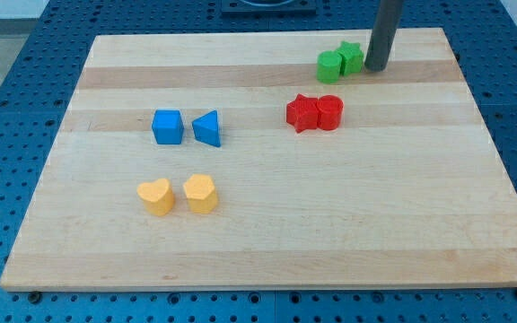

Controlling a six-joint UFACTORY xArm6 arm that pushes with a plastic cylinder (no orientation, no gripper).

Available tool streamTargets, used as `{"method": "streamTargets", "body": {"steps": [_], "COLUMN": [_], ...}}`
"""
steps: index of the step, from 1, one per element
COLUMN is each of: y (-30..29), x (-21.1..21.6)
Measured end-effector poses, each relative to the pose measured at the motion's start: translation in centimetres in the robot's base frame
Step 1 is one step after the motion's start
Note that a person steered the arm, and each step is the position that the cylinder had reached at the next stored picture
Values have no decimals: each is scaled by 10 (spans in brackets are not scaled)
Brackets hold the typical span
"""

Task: Slightly move the green blocks towards the left

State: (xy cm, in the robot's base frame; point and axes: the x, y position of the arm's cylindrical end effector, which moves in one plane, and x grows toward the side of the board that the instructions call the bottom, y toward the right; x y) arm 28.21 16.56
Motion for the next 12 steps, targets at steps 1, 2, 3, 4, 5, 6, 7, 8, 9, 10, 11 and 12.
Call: {"method": "streamTargets", "body": {"steps": [1,2,3,4,5,6,7,8,9,10,11,12], "y": [0,1,1,2,3,3,-4,-20,-21,-21,-21,-17], "x": [0,0,0,0,0,0,0,9,30,31,31,31]}}
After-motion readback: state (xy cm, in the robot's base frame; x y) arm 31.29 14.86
